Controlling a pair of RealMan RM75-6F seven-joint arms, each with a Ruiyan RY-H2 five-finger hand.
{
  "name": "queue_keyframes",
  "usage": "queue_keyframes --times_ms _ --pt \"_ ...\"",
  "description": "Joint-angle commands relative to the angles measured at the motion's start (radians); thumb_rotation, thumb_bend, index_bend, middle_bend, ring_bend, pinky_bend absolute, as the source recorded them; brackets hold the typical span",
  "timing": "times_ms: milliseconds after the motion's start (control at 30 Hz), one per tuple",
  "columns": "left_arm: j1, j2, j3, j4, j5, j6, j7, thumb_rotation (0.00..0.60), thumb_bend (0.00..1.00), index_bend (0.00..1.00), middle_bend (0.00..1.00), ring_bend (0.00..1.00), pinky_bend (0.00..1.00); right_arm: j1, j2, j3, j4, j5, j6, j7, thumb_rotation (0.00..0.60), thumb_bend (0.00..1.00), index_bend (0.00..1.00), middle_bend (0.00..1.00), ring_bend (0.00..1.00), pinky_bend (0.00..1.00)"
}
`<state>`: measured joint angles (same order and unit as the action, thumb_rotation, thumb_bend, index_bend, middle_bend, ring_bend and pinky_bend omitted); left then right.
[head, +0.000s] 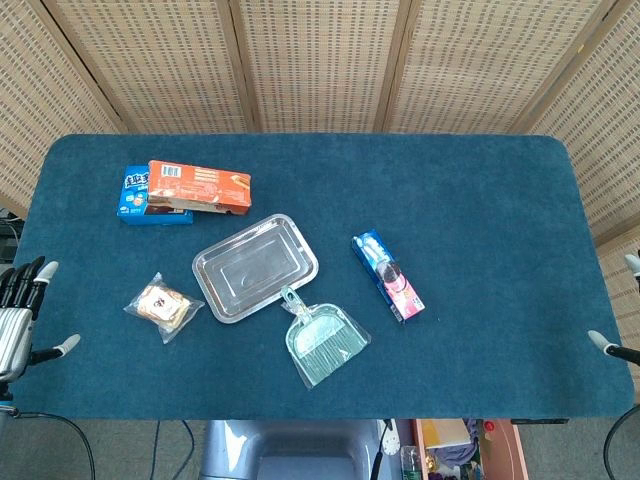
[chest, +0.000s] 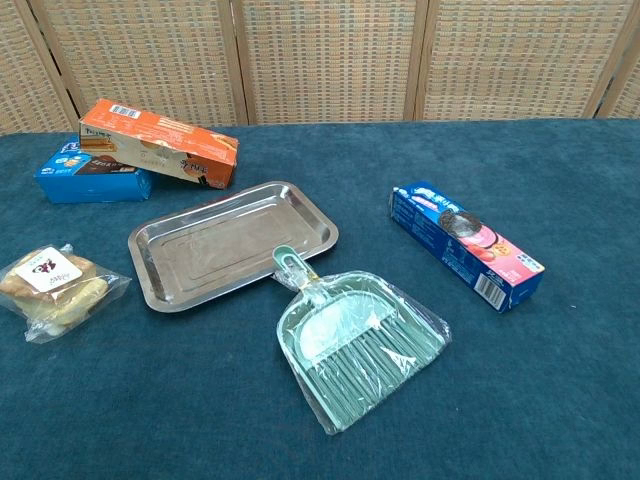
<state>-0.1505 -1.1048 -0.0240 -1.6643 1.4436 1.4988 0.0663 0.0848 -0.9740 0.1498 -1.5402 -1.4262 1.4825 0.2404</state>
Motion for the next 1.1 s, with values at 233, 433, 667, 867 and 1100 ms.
queue_keyframes --times_ms 233,433,667,867,1100 --pt "-0.036 -0.003 0.014 0.017 0.031 -0.094 -0.006 0.600 0.00 0.00 0.00 0.00 0.00 -0.002 0.002 0.004 -0.001 0.015 -0.005 0.014 0.600 0.00 0.00 0.00 0.00 0.00" --pt "-0.177 -0.066 -0.001 0.092 -0.062 -0.383 0.087 0.600 0.00 0.00 0.00 0.00 0.00 0.001 0.005 0.008 -0.005 0.025 -0.016 0.023 0.600 0.00 0.00 0.00 0.00 0.00" --pt "-0.292 -0.216 -0.024 0.266 -0.099 -0.561 0.068 0.600 0.00 0.00 0.00 0.00 0.02 0.005 0.004 0.016 -0.001 0.046 -0.031 0.028 0.600 0.00 0.00 0.00 0.00 0.00" --pt "-0.317 -0.301 -0.057 0.329 -0.179 -0.580 0.117 0.600 0.05 0.10 0.18 0.03 0.21 0.009 -0.001 0.021 0.007 0.060 -0.042 0.031 0.600 0.00 0.00 0.00 0.00 0.00" --pt "-0.325 -0.317 -0.083 0.309 -0.221 -0.557 0.129 0.600 0.12 0.52 0.49 0.27 0.40 0.011 -0.007 0.026 0.014 0.062 -0.041 0.039 0.600 0.00 0.00 0.00 0.00 0.00"
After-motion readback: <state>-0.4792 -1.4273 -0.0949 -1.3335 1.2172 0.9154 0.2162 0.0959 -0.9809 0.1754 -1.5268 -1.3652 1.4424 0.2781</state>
